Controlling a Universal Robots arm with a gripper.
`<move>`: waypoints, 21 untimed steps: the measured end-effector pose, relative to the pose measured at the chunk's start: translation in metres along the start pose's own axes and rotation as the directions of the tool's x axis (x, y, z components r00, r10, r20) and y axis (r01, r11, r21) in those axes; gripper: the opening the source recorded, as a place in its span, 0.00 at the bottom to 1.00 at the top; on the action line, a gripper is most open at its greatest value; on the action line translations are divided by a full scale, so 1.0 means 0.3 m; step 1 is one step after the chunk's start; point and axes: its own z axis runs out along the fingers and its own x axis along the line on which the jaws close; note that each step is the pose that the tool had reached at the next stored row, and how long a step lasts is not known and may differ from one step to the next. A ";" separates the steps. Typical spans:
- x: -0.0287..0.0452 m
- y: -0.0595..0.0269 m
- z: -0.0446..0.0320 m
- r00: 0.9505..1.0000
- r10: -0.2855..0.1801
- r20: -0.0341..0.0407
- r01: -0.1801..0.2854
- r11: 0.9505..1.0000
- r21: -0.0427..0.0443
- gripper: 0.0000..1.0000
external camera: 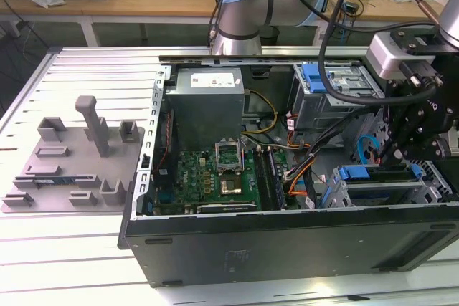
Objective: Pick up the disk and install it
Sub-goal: 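Insert the second disk wire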
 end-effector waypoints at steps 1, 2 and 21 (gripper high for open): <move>0.000 0.000 0.001 1.000 0.000 0.000 0.000 1.000 0.000 0.16; 0.000 0.000 0.002 1.000 0.000 0.000 0.000 1.000 0.000 0.16; 0.001 -0.001 0.035 1.000 -0.002 0.000 0.002 1.000 0.000 0.16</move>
